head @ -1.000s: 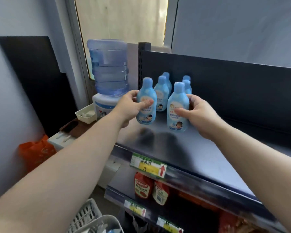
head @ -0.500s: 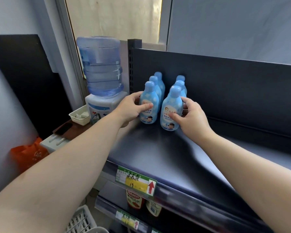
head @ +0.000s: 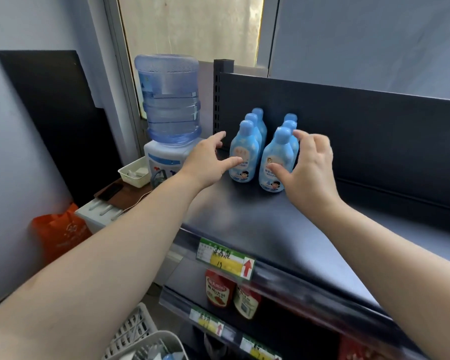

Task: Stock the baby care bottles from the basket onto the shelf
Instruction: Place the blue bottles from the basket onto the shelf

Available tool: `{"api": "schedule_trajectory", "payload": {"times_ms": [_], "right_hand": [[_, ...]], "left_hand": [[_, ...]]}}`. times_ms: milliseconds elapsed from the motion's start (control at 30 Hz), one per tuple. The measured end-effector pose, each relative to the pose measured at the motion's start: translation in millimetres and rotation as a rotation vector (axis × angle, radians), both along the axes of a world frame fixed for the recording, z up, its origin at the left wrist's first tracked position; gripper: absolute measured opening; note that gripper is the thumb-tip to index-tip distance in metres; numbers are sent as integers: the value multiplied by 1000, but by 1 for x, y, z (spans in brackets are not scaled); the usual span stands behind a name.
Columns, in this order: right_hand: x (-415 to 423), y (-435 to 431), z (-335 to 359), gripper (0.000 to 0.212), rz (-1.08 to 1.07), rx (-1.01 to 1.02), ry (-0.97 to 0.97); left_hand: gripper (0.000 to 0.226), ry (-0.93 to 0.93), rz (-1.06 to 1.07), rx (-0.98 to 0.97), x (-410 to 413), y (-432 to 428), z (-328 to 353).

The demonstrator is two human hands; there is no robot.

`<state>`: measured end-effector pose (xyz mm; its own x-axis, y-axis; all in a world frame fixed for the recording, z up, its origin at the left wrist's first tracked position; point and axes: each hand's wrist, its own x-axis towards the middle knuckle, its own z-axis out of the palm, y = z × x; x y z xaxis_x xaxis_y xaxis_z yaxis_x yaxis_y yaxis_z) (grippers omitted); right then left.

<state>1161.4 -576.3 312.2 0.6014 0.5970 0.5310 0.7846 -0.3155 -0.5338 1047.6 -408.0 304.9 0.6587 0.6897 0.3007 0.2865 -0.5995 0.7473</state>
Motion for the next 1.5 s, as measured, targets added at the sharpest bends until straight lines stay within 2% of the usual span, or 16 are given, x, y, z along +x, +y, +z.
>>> {"api": "schedule_trajectory", "payload": {"times_ms": [67,167,300,467,567,767,900,1133,1400,1500], "right_hand": [[-26,-6,9,71,29,-55,-129],[-71,-12,9,72,99,-157,-266],[-137,-17,-11,77,234,-193,-400],[-211,-18,-60,79,358,-269,-474],[-247,-17,-98,81,430,-337,-471],[-305,-24,-180,76,560,-504,-370],[-324,-27,-228,76,599,-610,-401],[-340,-29,-290,91,646,-717,-341],[-337,-32,-334,69,576,-865,-202],[-331,-36,-350,68,493,-941,-19]], "left_hand": [[77,27,55,174,-29,-16,6],[76,39,131,328,-83,-39,2],[75,95,240,435,-163,-62,-26],[72,229,400,439,-261,-86,-81],[72,331,467,377,-313,-100,-121],[71,517,528,127,-398,-136,-208],[71,629,536,-27,-432,-154,-254],[68,774,516,-244,-449,-159,-303],[62,870,477,-384,-433,-140,-342],[56,887,485,-434,-424,-130,-355]]}}
